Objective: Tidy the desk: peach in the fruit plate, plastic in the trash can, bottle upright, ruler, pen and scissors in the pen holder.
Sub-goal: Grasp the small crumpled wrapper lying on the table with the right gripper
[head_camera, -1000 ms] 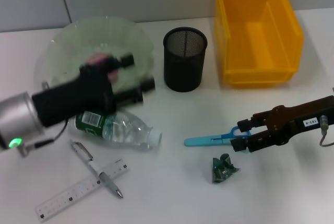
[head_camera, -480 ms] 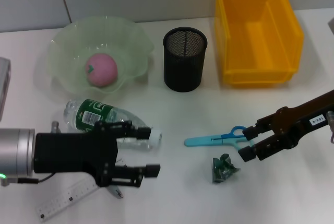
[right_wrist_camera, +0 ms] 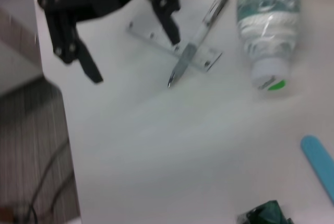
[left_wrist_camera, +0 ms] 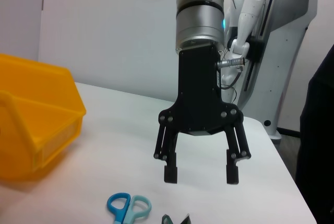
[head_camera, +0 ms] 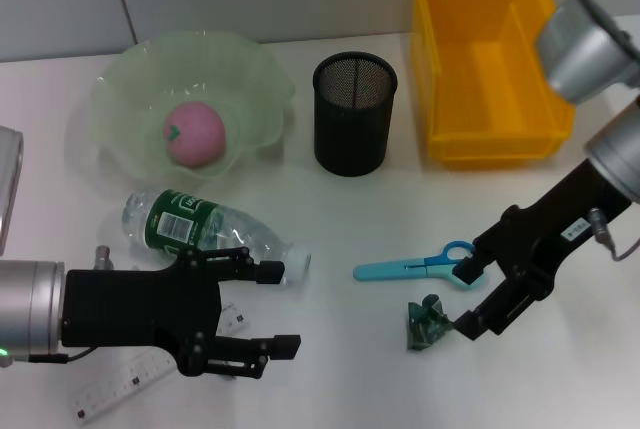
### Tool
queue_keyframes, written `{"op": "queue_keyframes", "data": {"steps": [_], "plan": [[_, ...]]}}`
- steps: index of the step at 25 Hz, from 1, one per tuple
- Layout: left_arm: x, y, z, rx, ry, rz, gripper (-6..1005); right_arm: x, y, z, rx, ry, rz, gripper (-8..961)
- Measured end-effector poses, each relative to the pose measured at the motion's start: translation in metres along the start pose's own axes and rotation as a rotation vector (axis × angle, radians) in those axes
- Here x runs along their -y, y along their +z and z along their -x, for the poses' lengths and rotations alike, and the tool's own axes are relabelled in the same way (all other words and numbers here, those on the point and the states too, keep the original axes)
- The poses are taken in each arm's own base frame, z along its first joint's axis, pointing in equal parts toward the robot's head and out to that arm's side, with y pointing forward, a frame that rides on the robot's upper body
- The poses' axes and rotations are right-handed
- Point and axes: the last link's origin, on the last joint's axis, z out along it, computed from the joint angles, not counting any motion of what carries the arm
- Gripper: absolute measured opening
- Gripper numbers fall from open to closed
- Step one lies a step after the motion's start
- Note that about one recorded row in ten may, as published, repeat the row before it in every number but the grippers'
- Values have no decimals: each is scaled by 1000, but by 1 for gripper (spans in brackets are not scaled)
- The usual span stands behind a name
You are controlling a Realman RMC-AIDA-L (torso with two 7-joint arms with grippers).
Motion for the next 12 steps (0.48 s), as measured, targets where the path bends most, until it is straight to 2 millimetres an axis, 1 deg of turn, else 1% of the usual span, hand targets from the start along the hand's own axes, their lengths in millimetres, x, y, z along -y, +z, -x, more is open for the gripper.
{"op": "queue_keyframes", "data": {"steps": [4, 7, 12], "plan": [[-1, 0, 2, 0, 12, -3, 815, 0, 5, 7, -56, -39, -27, 694], [-1, 0, 2, -1, 13, -4, 815, 1, 16, 17, -105, -105, -73, 692], [0, -2, 2, -14, 9, -18, 816, 2, 26, 22, -127, -150, -95, 689]]}}
